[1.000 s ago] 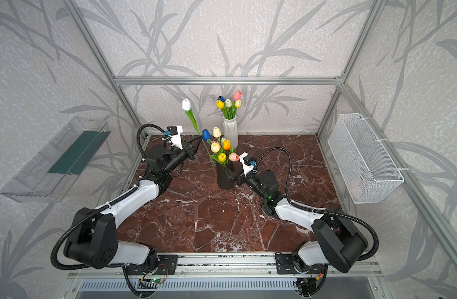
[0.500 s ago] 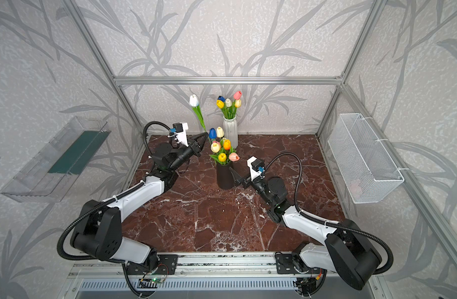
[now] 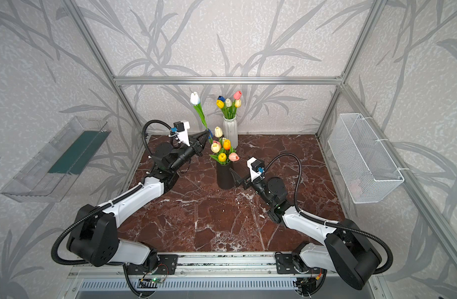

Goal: Arrange the flowers into the vase

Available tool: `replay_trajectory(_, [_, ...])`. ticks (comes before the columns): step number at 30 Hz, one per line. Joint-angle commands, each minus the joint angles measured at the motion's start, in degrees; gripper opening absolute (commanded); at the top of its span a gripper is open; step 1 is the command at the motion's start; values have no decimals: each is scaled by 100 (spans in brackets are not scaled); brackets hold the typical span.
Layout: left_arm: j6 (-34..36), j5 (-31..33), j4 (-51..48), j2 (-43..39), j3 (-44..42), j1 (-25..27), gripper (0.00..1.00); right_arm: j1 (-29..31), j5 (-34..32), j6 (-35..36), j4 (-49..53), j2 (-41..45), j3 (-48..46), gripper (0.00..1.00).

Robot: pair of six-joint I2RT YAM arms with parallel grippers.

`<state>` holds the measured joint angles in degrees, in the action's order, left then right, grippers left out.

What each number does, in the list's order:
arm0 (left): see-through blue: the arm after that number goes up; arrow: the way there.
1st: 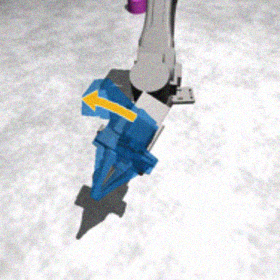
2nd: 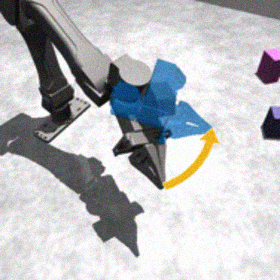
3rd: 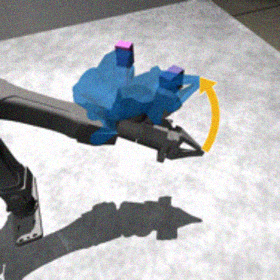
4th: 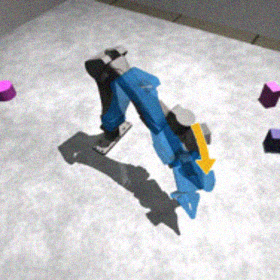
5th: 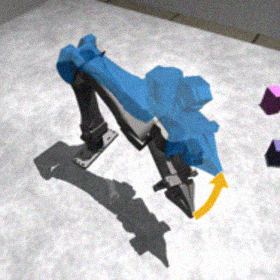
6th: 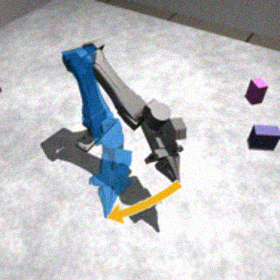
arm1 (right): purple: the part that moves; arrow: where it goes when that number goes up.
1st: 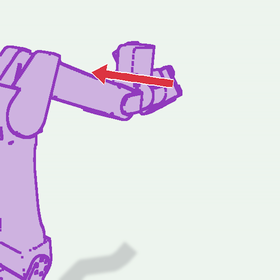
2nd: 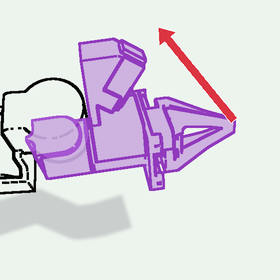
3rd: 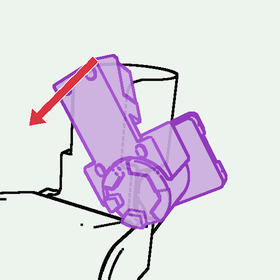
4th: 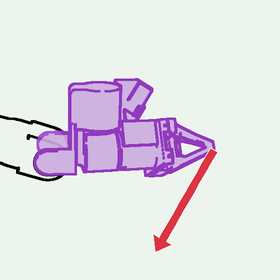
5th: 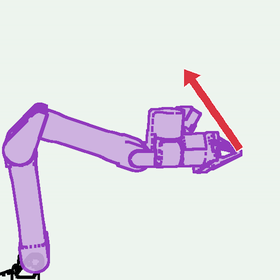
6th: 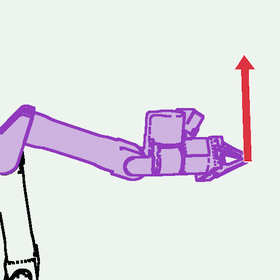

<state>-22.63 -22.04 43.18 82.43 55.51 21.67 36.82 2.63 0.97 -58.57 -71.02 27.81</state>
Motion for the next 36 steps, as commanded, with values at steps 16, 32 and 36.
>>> replay_trajectory(16, [1056, 399, -898, -282, 96, 48, 0, 27, 112, 118, -396, -61, -109, 99])
replay_trajectory(32, [1011, 344, -836, -90, -61, 614, 0, 27, 150, 156, -520, -112, -187, 99])
replay_trajectory(36, [1027, 478, -873, -185, -319, 637, 0, 27, 150, 173, -581, -155, -215, 99])
